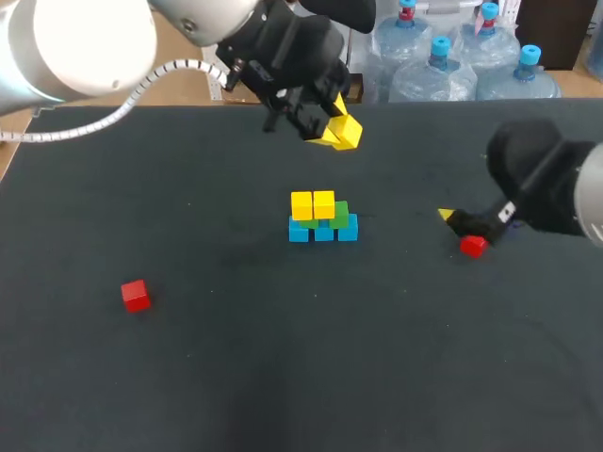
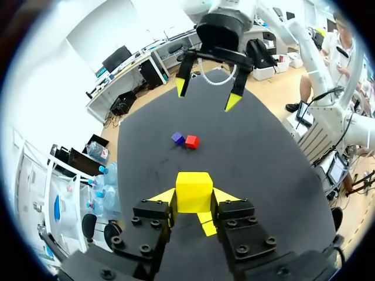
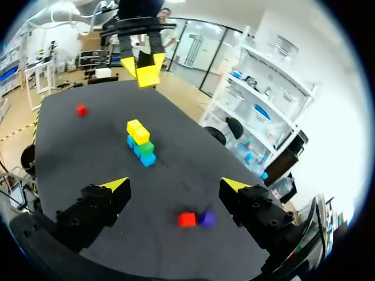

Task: Place the blue cubes, place green cubes on the blue cubes, place the yellow cubes on the green cubes, then place the red cubes on the yellow cubes, and place purple cube on the red cubes.

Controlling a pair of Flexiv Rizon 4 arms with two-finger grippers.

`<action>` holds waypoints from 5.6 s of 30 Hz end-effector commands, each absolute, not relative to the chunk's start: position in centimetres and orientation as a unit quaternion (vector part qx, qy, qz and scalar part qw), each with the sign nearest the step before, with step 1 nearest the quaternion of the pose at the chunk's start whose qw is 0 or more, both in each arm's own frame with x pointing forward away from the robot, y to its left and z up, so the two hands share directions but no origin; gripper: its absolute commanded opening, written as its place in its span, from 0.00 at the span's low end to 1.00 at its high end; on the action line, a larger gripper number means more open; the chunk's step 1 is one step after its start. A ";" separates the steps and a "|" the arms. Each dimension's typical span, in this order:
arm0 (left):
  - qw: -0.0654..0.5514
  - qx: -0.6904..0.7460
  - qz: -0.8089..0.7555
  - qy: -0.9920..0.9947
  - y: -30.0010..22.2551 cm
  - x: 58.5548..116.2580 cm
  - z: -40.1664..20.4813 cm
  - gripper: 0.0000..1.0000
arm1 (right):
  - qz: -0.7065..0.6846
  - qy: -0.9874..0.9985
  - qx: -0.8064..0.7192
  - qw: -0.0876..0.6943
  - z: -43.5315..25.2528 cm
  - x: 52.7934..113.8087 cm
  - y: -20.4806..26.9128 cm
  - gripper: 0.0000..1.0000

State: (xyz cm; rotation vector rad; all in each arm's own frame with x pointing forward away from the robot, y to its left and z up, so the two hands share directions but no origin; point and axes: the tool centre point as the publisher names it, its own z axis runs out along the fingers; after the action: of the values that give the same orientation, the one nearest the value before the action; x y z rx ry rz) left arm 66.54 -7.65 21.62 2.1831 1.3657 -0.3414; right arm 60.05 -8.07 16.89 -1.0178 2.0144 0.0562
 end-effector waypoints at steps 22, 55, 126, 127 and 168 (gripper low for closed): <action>0.280 0.808 -0.136 0.501 -7.4 65.6 22.3 0.00 | 0.074 0.735 -0.482 0.472 17.6 65.4 -1.7 1.00; 0.305 0.785 -0.126 0.525 -5.1 65.5 23.1 0.00 | 0.081 0.733 -0.468 0.487 25.1 63.8 -5.2 1.00; 0.288 0.792 -0.095 0.529 -5.2 67.7 23.1 0.00 | 0.140 0.716 -0.561 0.391 21.0 67.1 1.7 1.00; 0.286 0.792 -0.093 0.531 -5.1 67.7 23.0 0.00 | 0.140 0.716 -0.561 0.391 21.0 67.1 1.7 1.00; 0.246 0.806 -0.087 0.531 -4.4 67.1 20.8 0.00 | 0.016 0.825 -0.427 0.369 23.2 58.9 -8.2 1.00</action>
State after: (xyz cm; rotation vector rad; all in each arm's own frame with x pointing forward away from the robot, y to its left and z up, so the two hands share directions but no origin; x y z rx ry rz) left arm 66.93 -4.17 20.69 2.1911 1.4471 -0.2374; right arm 60.89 -7.20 22.93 -1.2290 2.1516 0.2562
